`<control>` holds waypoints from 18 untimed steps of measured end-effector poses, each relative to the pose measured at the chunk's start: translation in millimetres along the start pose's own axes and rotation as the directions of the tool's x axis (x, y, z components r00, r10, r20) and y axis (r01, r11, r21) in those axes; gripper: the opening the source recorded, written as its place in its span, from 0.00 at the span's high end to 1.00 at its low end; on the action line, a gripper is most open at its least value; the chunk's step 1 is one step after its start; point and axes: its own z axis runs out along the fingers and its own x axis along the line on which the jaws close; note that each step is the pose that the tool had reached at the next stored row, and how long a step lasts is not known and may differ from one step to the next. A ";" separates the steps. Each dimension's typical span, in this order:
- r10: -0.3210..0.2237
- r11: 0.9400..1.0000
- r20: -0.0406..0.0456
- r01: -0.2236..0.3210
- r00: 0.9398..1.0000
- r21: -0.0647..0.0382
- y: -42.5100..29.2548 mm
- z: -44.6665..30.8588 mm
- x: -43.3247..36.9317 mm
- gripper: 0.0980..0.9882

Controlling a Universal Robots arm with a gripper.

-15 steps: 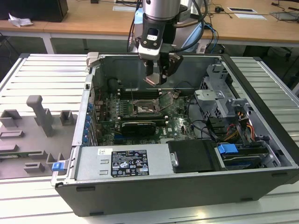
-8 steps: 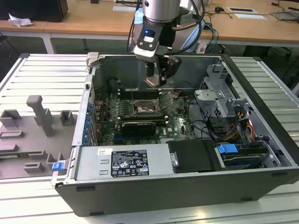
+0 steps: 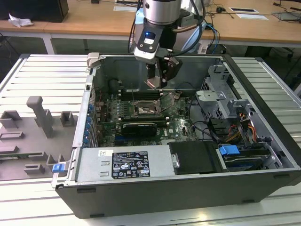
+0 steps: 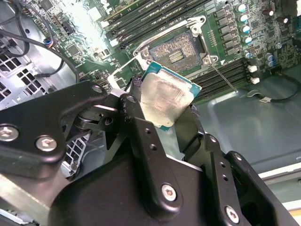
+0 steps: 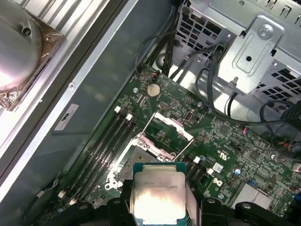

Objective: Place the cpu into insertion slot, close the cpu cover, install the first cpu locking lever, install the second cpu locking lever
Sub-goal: 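Place the cpu into insertion slot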

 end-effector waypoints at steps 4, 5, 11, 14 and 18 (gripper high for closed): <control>0.005 1.000 0.000 -0.005 1.000 0.000 -0.1 1.3 0.0 0.52; 0.007 1.000 0.001 -0.007 1.000 0.000 -0.2 1.9 0.0 0.52; 0.181 0.983 0.014 -0.181 0.983 -0.005 -1.4 14.7 -0.3 0.52; 0.299 0.954 0.024 -0.299 0.954 -0.011 -2.3 25.9 -0.5 0.52; 0.362 0.932 0.029 -0.362 0.932 -0.012 -3.1 35.3 0.1 0.52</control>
